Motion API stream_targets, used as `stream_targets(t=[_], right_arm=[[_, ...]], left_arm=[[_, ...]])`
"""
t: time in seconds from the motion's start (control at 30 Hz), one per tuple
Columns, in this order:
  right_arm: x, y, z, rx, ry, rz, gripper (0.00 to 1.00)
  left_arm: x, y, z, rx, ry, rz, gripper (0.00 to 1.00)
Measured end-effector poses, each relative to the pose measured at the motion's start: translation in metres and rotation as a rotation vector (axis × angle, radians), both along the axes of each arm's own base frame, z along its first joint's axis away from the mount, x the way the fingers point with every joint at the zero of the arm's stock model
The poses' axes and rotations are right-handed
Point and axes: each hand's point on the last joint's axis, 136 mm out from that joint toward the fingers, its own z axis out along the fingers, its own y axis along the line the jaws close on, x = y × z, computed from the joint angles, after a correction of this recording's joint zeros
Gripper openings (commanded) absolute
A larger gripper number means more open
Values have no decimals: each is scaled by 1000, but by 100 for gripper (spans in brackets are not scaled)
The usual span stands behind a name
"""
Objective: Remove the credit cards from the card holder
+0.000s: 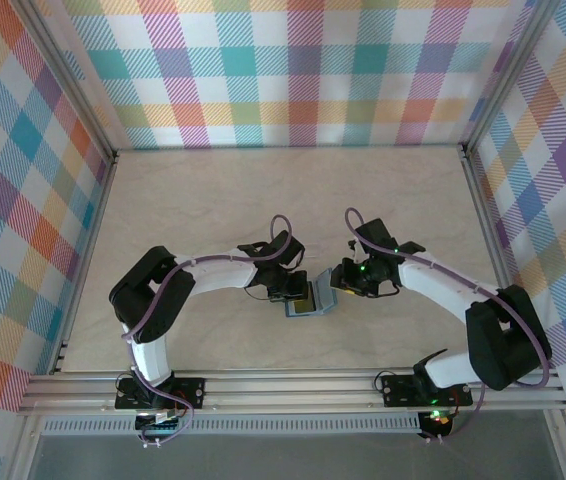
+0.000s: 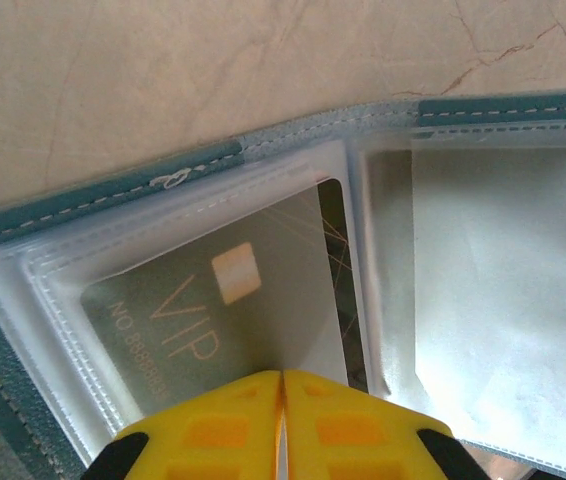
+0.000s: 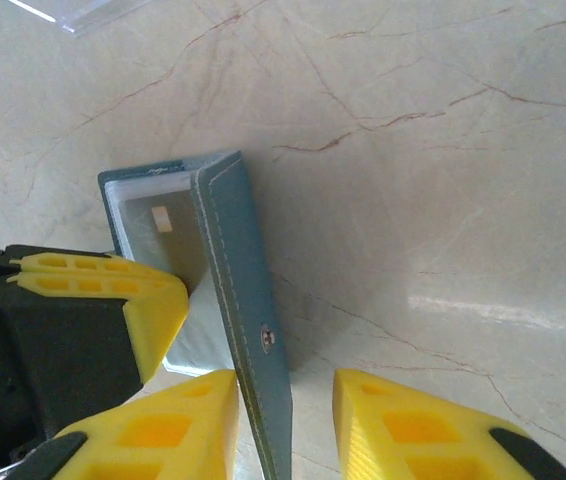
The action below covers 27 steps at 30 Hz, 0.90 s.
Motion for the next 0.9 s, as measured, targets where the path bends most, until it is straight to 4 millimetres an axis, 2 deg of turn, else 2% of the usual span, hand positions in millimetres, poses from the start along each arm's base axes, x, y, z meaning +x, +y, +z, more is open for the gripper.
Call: stream_targets(t=[0.3,0.5,0.9], right_arm=[[0,6,0,30,9,16,16],[0,14,3,78,10,35,0],[1,29,13,176,17,43,0]], left_arm=[[0,0,0,0,-2,-3,10],[0,0,0,-1,-3,-2,10],[1,1,-1,5,-8,-2,11]])
